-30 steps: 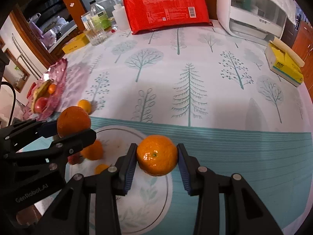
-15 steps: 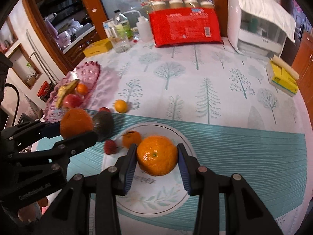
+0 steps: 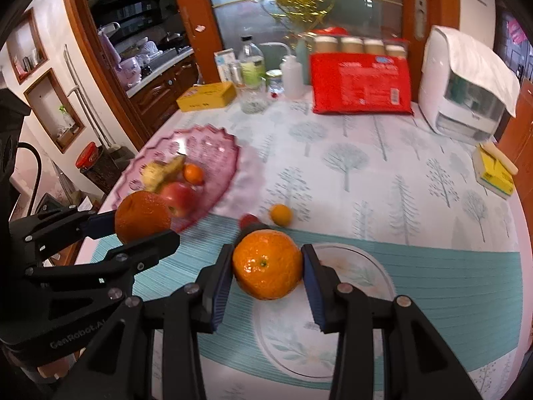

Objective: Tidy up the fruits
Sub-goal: 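Carry the orange with the left tool while the right tool carries the tangerine to the bowl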

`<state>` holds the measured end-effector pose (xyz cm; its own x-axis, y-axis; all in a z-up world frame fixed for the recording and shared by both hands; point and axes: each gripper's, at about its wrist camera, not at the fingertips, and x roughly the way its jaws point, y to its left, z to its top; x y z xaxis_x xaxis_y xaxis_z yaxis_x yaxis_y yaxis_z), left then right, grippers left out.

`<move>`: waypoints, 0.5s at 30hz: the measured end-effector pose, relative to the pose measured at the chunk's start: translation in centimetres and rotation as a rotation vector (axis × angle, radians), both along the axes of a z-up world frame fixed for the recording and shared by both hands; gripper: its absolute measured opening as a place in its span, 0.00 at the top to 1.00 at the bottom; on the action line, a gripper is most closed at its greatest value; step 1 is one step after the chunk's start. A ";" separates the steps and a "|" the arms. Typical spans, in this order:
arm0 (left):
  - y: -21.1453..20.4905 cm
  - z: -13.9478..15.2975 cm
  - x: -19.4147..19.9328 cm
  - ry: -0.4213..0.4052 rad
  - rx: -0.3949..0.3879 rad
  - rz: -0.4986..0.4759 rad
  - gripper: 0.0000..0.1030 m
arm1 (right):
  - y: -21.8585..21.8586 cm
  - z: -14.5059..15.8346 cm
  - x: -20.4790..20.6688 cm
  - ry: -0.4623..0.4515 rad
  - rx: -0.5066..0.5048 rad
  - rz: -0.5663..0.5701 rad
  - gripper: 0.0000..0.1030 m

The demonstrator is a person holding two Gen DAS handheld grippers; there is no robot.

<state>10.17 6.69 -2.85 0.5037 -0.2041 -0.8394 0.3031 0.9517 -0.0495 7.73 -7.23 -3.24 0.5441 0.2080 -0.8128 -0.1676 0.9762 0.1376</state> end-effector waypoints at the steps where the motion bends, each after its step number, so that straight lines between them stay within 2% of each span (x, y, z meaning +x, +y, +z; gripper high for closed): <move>1: 1.0 0.3 0.2 -0.008 0.000 0.004 0.58 | 0.7 0.1 0.2 -0.003 -0.002 0.002 0.60; 7: 6.3 1.2 2.0 -0.053 0.029 0.023 0.58 | 6.3 1.1 1.8 -0.036 -0.028 0.009 0.60; 15: 12.2 -0.1 7.1 -0.057 0.073 0.030 0.58 | 11.0 -0.3 6.9 -0.030 -0.028 -0.053 0.60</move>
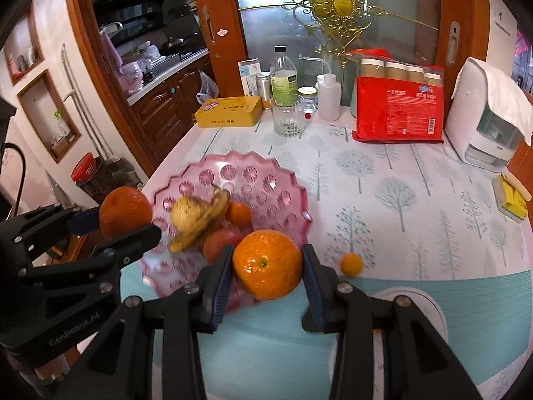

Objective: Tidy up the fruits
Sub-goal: 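Carry the orange with the left tool while the right tool carries the tangerine to the bowl, then lower both fruits into the pink bowl and open both tools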

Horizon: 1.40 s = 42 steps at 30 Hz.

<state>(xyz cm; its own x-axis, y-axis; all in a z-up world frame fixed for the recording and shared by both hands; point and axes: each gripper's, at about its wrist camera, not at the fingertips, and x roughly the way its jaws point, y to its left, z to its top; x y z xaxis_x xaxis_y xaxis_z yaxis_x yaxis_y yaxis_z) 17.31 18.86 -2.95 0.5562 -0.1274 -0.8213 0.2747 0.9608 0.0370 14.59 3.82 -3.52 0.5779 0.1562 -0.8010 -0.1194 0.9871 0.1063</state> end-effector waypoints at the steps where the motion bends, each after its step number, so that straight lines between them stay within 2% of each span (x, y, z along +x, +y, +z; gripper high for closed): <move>1: 0.5 -0.3 0.8 0.001 -0.003 -0.005 0.58 | 0.4 -0.4 0.9 0.006 0.002 -0.014 0.60; 9: 2.0 -4.3 5.9 0.053 -0.036 -0.007 0.58 | 1.3 -4.3 5.0 0.074 0.011 -0.089 0.60; 20: 2.5 -10.2 10.1 0.163 -0.046 0.007 0.58 | 2.3 -9.2 7.9 0.178 -0.009 -0.097 0.60; 23: 2.5 -11.0 10.4 0.180 -0.049 0.007 0.58 | 2.4 -10.0 8.3 0.198 -0.012 -0.101 0.60; 33: 2.4 -11.0 10.4 0.170 -0.050 0.008 0.57 | 3.0 -11.2 8.6 0.224 0.011 -0.078 0.59; 37: 2.5 -10.8 10.2 0.174 -0.046 0.013 0.52 | 3.4 -10.7 8.4 0.202 -0.002 -0.073 0.57; 39: 2.7 -10.6 10.0 0.166 -0.042 0.025 0.45 | 3.4 -10.6 8.2 0.197 -0.005 -0.074 0.57; 41: 3.0 -10.4 10.0 0.162 -0.048 0.039 0.33 | 3.2 -10.4 8.1 0.198 0.003 -0.080 0.57; 42: 3.3 -10.3 9.9 0.161 -0.055 0.046 0.30 | 3.0 -10.3 8.0 0.197 0.009 -0.083 0.57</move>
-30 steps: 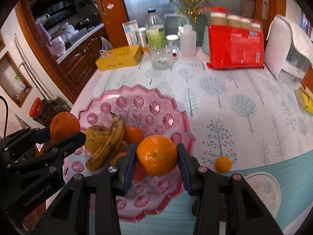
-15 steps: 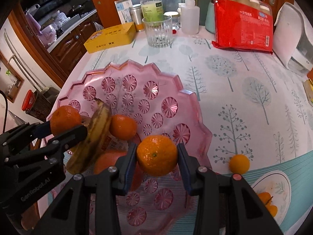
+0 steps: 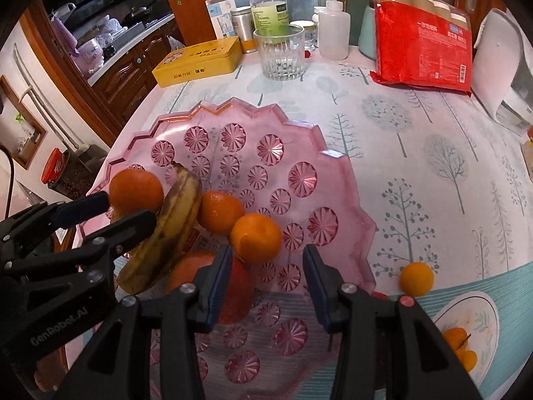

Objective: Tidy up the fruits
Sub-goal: 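Lower both fruits into the pink bowl and open both tools, then withdraw both tools from the bowl toward the white plate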

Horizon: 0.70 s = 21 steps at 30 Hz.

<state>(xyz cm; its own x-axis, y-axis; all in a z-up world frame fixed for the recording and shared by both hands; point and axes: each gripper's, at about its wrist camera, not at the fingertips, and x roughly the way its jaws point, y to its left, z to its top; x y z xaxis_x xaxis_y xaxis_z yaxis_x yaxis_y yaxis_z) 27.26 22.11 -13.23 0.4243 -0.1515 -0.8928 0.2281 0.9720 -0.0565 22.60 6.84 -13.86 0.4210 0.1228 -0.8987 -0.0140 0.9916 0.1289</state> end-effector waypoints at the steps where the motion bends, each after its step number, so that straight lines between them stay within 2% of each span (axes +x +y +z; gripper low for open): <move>1: 0.3 0.2 -0.1 -0.001 -0.011 0.009 0.25 | -0.1 0.0 0.0 0.000 0.004 -0.002 0.57; 4: 0.7 0.6 -0.3 -0.002 -0.027 0.023 0.20 | -0.2 0.3 -0.3 -0.003 0.013 -0.002 0.55; 14: 1.2 1.8 -1.3 0.012 -0.053 0.045 0.18 | 0.6 1.8 -1.7 -0.031 0.020 0.025 0.52; 21: 1.3 3.4 -2.7 -0.012 -0.055 0.038 0.17 | 0.8 3.0 -3.0 -0.054 0.024 0.033 0.52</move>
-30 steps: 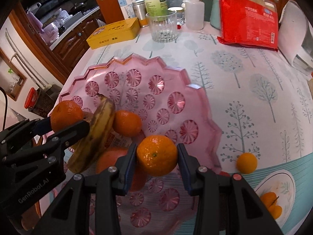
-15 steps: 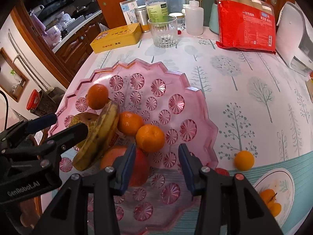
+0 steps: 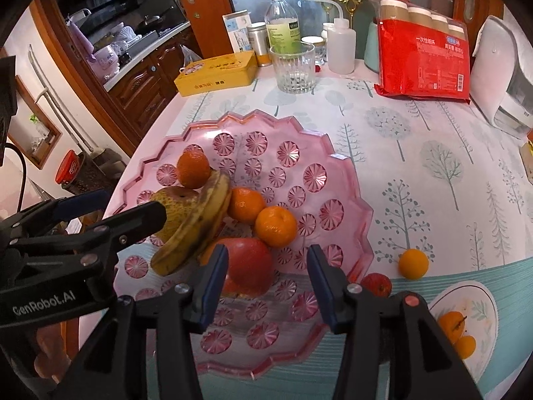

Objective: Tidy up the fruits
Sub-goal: 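Withdraw both tools from the bowl toward the white plate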

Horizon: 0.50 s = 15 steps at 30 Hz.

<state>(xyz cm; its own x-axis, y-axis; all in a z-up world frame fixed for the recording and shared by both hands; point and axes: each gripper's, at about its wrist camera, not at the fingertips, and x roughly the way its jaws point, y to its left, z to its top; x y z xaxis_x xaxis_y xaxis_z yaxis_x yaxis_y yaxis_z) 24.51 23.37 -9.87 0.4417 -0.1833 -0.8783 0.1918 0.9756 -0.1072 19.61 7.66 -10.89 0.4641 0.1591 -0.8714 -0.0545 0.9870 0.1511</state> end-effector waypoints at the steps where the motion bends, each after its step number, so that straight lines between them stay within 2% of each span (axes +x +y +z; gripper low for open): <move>1: -0.1 0.2 -0.2 -0.003 -0.001 -0.001 0.17 | 0.0 0.1 -0.2 -0.002 0.001 0.001 0.52; 15: -1.0 1.6 -5.1 0.003 -0.010 -0.043 0.17 | 0.1 1.7 -4.7 -0.028 0.021 0.012 0.51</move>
<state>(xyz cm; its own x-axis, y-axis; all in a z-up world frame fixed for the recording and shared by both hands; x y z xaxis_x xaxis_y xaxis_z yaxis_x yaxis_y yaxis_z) 19.41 22.42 -8.32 0.4302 -0.2111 -0.8777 0.2333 0.9653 -0.1178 14.88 7.75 -9.19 0.4860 0.1827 -0.8547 -0.0711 0.9829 0.1697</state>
